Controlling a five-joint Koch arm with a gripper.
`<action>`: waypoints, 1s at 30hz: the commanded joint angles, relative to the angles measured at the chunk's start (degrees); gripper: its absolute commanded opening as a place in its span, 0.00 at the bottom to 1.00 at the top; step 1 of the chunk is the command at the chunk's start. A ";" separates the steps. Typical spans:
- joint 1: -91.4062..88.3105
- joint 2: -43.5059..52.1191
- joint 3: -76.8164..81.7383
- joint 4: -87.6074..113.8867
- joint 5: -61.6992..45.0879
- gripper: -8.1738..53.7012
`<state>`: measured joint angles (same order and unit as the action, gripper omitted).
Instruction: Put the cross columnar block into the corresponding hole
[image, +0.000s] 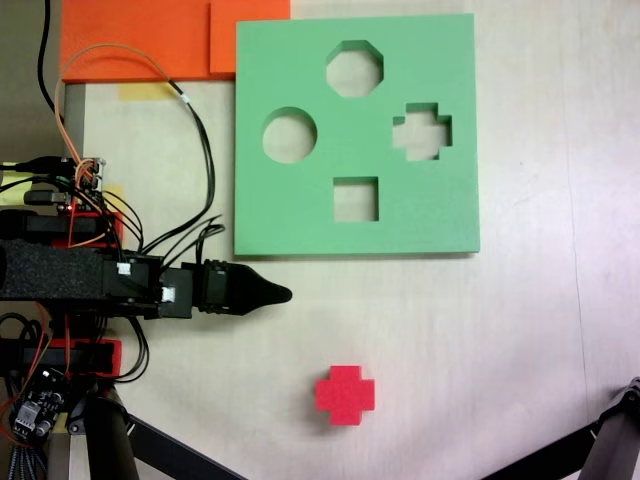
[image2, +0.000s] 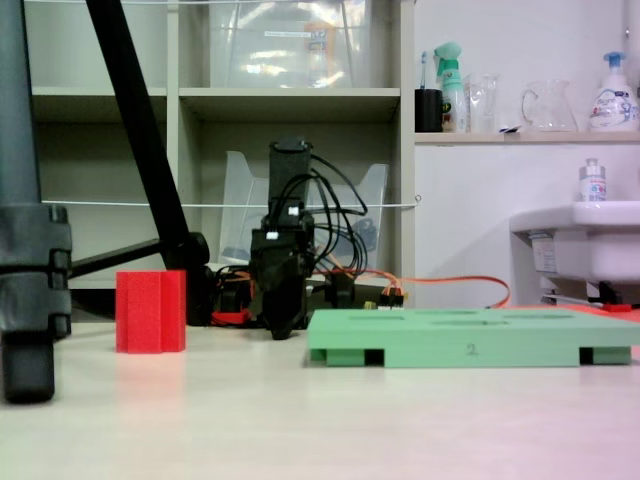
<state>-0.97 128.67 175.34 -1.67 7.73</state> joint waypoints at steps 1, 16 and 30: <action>0.35 4.48 4.22 2.02 0.62 0.69; 0.44 4.48 3.96 -5.71 23.64 0.69; 4.04 4.48 -64.86 61.17 78.84 0.61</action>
<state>2.99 128.67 114.52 52.47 84.99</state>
